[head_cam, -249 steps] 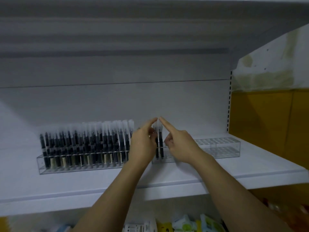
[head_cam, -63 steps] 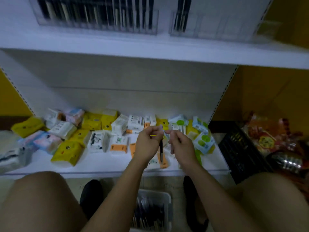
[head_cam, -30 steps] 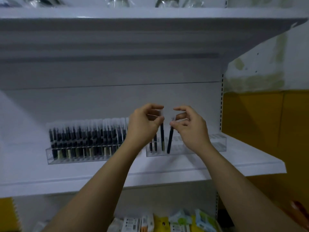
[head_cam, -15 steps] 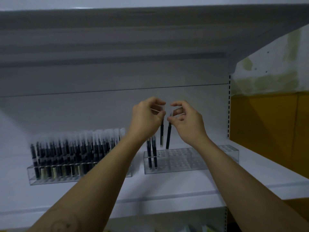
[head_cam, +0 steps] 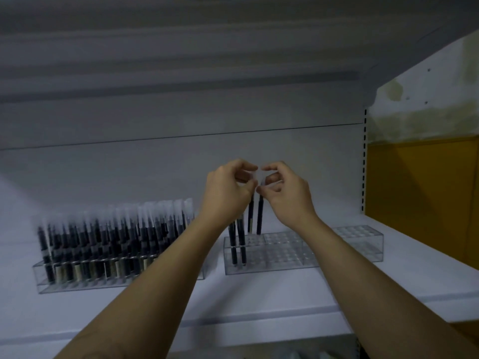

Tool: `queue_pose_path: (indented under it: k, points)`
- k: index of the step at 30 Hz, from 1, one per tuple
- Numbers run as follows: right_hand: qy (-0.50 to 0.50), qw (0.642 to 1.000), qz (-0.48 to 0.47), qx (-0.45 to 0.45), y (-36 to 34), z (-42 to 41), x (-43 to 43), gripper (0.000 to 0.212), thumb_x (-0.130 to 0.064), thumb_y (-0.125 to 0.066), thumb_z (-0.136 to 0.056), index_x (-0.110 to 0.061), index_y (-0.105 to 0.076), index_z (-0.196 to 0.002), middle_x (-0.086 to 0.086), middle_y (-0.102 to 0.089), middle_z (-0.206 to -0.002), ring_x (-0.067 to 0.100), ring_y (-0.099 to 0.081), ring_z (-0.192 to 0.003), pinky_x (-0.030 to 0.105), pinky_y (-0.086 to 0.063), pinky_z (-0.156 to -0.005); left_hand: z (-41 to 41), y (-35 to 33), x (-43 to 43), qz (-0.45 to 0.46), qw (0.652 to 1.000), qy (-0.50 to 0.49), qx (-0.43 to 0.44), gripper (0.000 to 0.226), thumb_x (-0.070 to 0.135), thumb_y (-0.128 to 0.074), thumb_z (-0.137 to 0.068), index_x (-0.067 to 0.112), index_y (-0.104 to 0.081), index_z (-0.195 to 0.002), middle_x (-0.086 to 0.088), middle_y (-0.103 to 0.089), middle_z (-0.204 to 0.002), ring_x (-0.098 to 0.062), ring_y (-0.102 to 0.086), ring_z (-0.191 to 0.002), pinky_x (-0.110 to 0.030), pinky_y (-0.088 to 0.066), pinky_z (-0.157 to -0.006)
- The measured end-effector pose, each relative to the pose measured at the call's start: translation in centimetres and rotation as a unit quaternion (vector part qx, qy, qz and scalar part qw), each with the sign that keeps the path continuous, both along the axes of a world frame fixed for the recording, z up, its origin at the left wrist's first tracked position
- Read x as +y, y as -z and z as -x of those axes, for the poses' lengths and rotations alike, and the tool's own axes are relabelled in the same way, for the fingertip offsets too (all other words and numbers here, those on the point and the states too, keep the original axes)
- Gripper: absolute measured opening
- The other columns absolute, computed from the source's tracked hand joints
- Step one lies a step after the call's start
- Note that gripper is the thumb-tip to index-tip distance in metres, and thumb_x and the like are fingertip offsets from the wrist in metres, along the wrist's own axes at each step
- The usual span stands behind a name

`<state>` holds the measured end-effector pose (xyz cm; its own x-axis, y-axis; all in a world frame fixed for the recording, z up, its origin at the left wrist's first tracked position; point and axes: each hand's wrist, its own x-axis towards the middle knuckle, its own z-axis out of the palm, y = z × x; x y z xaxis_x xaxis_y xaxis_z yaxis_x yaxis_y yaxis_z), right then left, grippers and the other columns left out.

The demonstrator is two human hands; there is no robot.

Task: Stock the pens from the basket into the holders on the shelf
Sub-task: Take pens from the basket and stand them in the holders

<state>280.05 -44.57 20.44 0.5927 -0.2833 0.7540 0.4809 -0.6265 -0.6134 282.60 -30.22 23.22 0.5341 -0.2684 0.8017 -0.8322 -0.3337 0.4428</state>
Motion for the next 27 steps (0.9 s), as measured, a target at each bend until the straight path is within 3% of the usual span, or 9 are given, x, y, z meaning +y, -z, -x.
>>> queue_pose_path:
  k: [8, 13, 17, 21, 27]
  points:
    - [0.004, 0.992, 0.09, 0.094, 2.2, 0.1, 0.0, 0.035, -0.021, -0.07, -0.086, -0.034, -0.055, -0.115, -0.015, -0.058, -0.088, 0.009, -0.061, -0.076, 0.038, -0.057, -0.076, 0.0, 0.2, 0.2, 0.015, 1.0, -0.009, -0.009, 0.016, 0.015, -0.07, -0.086, 0.023, -0.068, -0.1, 0.013, -0.065, -0.083, 0.008, -0.061, -0.078, 0.002, -0.043, -0.065]
    - [0.008, 0.978, 0.164, 0.129, 3.6, 1.2, -0.6, 0.057, -0.025, -0.059, -0.093, -0.053, -0.031, -0.134, -0.015, -0.058, -0.09, 0.008, -0.06, -0.083, 0.03, -0.051, -0.075, 0.0, 0.3, 0.4, 0.011, 1.0, -0.009, 0.005, 0.014, 0.016, -0.069, -0.087, 0.023, -0.068, -0.099, 0.015, -0.064, -0.08, 0.006, -0.062, -0.076, 0.002, -0.044, -0.06]
    - [0.002, 0.965, 0.191, 0.179, 3.7, 1.8, -0.6, 0.074, -0.025, -0.059, -0.092, -0.057, -0.013, -0.141, -0.011, -0.064, -0.087, 0.011, -0.063, -0.078, 0.033, -0.054, -0.075, -0.3, 1.2, 0.3, -0.041, 0.998, -0.026, 0.029, 0.011, 0.02, -0.065, -0.09, 0.021, -0.066, -0.101, 0.009, -0.068, -0.088, 0.003, -0.062, -0.077, -0.002, -0.044, -0.055]
    - [0.014, 0.961, 0.213, 0.177, 3.8, 2.1, -0.7, 0.08, -0.022, -0.058, -0.091, -0.055, -0.008, -0.143, -0.008, -0.067, -0.08, 0.012, -0.063, -0.072, 0.032, -0.054, -0.072, -0.7, 1.7, 0.1, -0.062, 0.997, -0.045, 0.031, 0.009, 0.021, -0.062, -0.092, 0.019, -0.063, -0.1, 0.008, -0.065, -0.092, 0.004, -0.057, -0.073, -0.004, -0.041, -0.052]
    - [0.029, 0.952, 0.232, 0.197, 3.5, 2.3, -0.5, 0.083, -0.02, -0.057, -0.091, -0.053, -0.002, -0.144, -0.003, -0.069, -0.089, 0.019, -0.063, -0.077, 0.036, -0.055, -0.075, -0.8, 1.2, -0.5, -0.055, 0.995, -0.032, 0.071, 0.005, 0.015, -0.058, -0.092, 0.017, -0.06, -0.096, 0.005, -0.065, -0.085, -0.006, -0.062, -0.068, -0.01, -0.046, -0.048]
